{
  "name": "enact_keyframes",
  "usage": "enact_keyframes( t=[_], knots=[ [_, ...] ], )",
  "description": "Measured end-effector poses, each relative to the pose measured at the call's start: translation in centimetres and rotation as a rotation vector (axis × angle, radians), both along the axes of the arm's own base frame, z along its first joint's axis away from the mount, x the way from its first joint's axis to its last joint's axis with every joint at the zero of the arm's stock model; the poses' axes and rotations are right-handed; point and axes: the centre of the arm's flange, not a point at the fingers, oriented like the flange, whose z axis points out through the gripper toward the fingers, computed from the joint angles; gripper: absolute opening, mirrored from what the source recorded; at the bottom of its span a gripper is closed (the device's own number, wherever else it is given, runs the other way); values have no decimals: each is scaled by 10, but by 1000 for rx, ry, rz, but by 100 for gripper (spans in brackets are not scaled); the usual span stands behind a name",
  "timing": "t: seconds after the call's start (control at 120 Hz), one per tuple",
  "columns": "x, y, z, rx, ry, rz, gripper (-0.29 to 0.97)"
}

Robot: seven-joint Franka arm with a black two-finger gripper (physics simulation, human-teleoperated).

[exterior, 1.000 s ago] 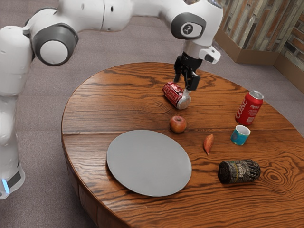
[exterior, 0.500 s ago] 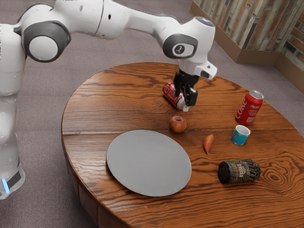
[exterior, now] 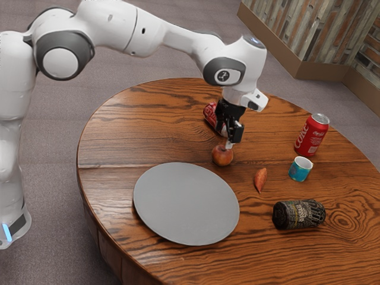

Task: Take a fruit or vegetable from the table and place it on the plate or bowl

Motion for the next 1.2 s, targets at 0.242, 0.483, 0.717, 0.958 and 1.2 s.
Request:
enact_keyframes(
  t=[0.242, 0.483, 0.717, 0.958, 1.2],
  knots=[
    [7, -3, -27, -3, 36, -6, 68],
    [9, -5, -36, -6, 48, -9, 68],
    [12, -5, -53, -12, 72, -7, 68],
    [17, -8, -67, -17, 77, -11, 68],
    [20, -9, -71, -21, 65, -12, 68]
  ],
)
